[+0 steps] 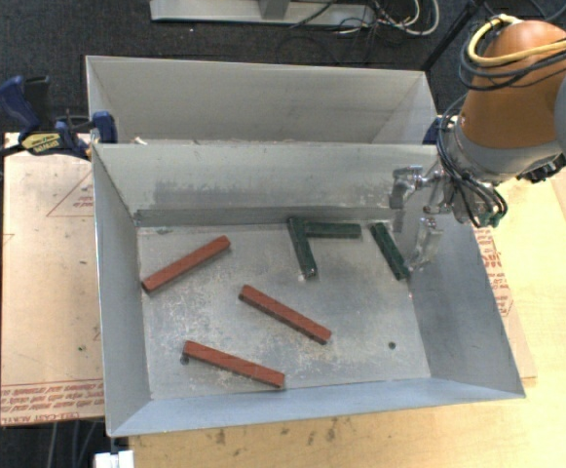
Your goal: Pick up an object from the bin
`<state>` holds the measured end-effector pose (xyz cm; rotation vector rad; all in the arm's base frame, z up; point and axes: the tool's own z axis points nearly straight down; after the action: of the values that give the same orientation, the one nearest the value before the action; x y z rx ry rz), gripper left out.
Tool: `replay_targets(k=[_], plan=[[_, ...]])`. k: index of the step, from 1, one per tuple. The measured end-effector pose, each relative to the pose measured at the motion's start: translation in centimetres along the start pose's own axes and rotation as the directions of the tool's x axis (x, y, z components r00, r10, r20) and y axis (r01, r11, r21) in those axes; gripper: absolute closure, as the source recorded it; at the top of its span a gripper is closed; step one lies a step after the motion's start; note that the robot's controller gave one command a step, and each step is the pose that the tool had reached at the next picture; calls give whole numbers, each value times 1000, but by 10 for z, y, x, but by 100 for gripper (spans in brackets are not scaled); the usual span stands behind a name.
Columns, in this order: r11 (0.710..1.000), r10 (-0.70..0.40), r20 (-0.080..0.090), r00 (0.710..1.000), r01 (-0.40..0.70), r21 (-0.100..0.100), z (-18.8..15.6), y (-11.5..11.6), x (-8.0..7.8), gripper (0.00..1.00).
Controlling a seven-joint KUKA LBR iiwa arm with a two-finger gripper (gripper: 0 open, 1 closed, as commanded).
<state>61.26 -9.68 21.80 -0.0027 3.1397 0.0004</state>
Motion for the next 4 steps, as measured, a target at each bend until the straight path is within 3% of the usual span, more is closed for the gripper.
replay_targets(k=[1,2,3,4], plan=[[1000,0,0,1000,0,0,0,0,0,100],[1000,0,0,1000,0,0,0,0,0,100],[1000,12,7,1000,-12,1,41,15,15,100],[997,78,1,997,-78,-1,83,31,-6,0]])
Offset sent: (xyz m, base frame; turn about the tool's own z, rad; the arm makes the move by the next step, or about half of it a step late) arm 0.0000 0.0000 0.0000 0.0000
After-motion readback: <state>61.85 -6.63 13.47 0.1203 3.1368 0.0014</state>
